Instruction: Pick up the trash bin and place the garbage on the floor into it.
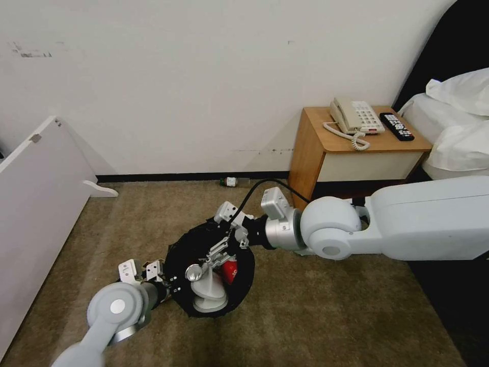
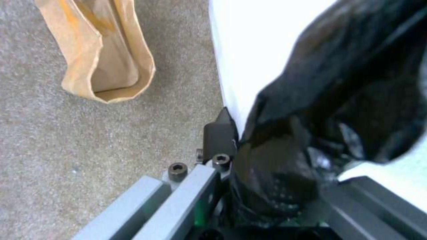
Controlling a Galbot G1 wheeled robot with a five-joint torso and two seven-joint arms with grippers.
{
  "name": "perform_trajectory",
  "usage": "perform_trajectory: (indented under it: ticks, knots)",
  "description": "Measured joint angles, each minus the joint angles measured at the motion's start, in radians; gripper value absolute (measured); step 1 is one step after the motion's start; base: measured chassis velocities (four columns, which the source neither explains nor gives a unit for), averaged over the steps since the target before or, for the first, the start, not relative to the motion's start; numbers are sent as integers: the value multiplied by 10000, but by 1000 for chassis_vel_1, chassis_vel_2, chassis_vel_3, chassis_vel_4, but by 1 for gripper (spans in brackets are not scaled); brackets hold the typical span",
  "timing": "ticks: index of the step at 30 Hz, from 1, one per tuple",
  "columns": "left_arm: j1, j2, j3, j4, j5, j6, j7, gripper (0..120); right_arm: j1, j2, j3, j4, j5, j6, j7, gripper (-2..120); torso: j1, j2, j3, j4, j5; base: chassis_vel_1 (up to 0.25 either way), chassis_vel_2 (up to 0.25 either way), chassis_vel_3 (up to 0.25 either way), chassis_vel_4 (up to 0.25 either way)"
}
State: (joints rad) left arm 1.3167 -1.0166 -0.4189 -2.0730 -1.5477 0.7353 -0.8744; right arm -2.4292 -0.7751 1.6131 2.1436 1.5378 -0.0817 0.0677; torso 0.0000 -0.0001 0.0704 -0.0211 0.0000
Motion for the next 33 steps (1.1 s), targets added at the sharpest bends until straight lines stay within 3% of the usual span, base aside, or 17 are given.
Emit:
perform_trajectory:
  ticks: [6,8,12,15,20,24,26,33]
  knots:
    - [-41,111,-71,-246,-290,0,-341,0,107,448,234,252,232,86,-25,100,0,0,0,-3,0,0,0,0,0]
    - [269,315,-441,-595,-358,0,-458,0,181,1073,488,467,267,104,-90,100,0,0,-1,1,-2,0,0,0,0]
    - [484,460,-806,-813,-362,0,-467,0,176,1524,582,569,164,104,-120,100,0,1,-1,3,1,0,0,0,0]
    - [761,585,-1416,-1243,-424,0,-466,0,-11,2317,665,767,-192,106,-125,100,0,1,-1,-2,2,0,0,0,0]
    - [996,594,-1825,-1661,-421,0,-450,0,-156,3018,669,909,-678,134,-155,100,0,3,-1,-1,1,0,0,0,0]
    - [1251,526,-2090,-1899,-341,0,-410,0,-296,3538,675,991,-1151,173,-228,100,0,3,-1,-3,3,0,0,0,0]
    - [1626,261,-2486,-2158,-14,2,-304,0,-509,4123,790,1091,-1788,244,-340,100,0,2,-1,0,0,0,0,0,0]
    - [2085,-146,-3122,-2493,641,3,-7,0,-635,4892,728,1308,-2865,332,-463,100,0,3,-1,0,0,0,0,0,0]
